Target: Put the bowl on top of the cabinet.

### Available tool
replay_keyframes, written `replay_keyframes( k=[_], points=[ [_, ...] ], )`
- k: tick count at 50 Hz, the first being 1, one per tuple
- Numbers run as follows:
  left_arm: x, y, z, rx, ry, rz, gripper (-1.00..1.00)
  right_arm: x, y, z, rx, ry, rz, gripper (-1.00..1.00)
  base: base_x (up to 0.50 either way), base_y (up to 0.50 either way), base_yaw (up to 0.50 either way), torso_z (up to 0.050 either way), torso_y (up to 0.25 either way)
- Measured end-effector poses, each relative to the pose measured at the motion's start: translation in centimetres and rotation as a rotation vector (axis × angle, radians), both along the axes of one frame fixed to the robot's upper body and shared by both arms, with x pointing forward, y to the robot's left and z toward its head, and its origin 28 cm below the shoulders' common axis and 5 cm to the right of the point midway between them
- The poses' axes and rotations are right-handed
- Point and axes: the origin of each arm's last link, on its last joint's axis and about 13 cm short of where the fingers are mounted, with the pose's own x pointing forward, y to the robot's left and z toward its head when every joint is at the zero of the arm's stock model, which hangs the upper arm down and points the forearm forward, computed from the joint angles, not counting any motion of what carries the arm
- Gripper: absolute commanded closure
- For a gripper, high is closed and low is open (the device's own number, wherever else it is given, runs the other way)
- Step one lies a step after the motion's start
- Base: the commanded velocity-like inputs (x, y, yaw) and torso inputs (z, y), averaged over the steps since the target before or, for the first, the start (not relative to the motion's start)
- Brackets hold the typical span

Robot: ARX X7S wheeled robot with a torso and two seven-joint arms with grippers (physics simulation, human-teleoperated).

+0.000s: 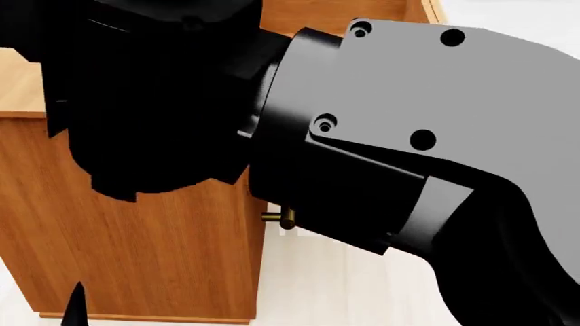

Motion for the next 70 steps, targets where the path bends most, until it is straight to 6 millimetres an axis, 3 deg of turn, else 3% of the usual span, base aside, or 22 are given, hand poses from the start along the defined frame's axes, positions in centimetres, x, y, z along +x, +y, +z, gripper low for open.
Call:
replay_keyframes(
  k=[38, 58, 59, 70],
  points=[
    [-0.3, 0.1, 0.4, -0.006, -0.016, 0.000, -1.00, 0.0, 0.7, -2.2, -0.146, 0.017, 0.051, 1.00, 0.00, 0.00, 0.00, 0.000, 0.001],
    [-0.4, 0.2, 0.5, -0.008, -0.021, 0.001, -1.00, 0.0, 0.7, -2.4, -0.162, -0.001, 0.060, 1.00, 0.00, 0.00, 0.00, 0.000, 0.000],
    [-0.4, 0.2, 0.5, -0.008, -0.022, 0.000, -1.00, 0.0, 0.8, -2.4, -0.161, -0.001, 0.060, -1.00, 0.00, 0.00, 0.00, 0.000, 0.000],
    [-0.4, 0.1, 0.5, -0.009, -0.021, -0.003, -1.00, -0.1, 0.8, -1.9, -0.159, -0.041, 0.067, -1.00, 0.00, 0.00, 0.00, 0.000, 0.000]
  ],
)
